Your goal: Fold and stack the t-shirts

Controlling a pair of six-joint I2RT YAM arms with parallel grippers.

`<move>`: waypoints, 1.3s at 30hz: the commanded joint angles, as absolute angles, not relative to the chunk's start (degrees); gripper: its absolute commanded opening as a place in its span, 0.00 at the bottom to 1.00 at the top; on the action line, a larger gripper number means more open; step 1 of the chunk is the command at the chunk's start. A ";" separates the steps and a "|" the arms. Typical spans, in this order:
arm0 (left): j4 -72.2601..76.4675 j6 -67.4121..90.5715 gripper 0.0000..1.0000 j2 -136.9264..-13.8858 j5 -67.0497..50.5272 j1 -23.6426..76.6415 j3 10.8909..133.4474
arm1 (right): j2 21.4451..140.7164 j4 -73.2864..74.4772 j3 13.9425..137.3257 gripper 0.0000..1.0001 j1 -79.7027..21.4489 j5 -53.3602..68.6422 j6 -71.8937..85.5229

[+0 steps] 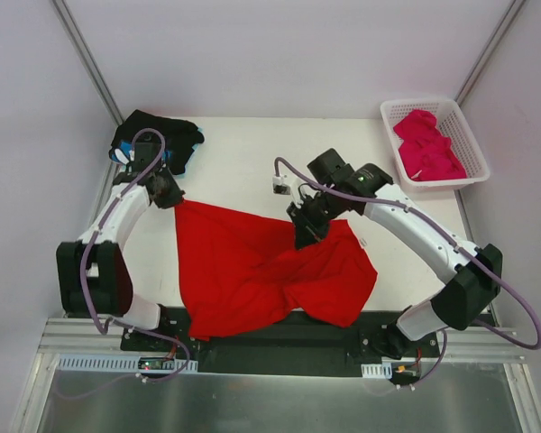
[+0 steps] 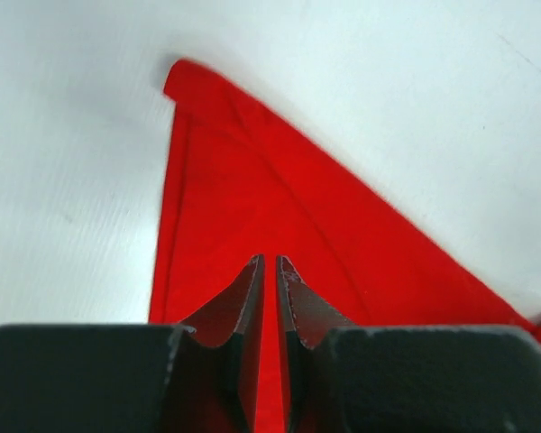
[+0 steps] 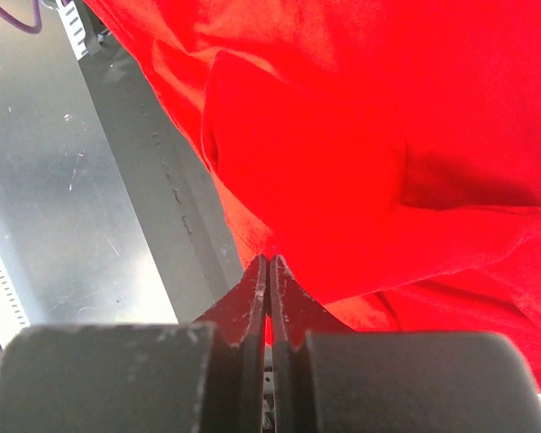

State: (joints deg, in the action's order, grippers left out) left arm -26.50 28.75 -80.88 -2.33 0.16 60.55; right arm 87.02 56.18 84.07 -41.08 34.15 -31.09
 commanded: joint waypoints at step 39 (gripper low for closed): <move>-26.19 33.58 0.40 -107.40 -12.84 -9.84 75.23 | 81.47 57.48 78.75 0.01 -41.66 34.63 -30.41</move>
State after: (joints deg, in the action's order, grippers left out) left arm -24.73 33.58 -107.37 -13.43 -10.11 73.34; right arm 83.92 57.28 79.26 -41.50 33.63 -30.44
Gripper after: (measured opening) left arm 0.397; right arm 0.018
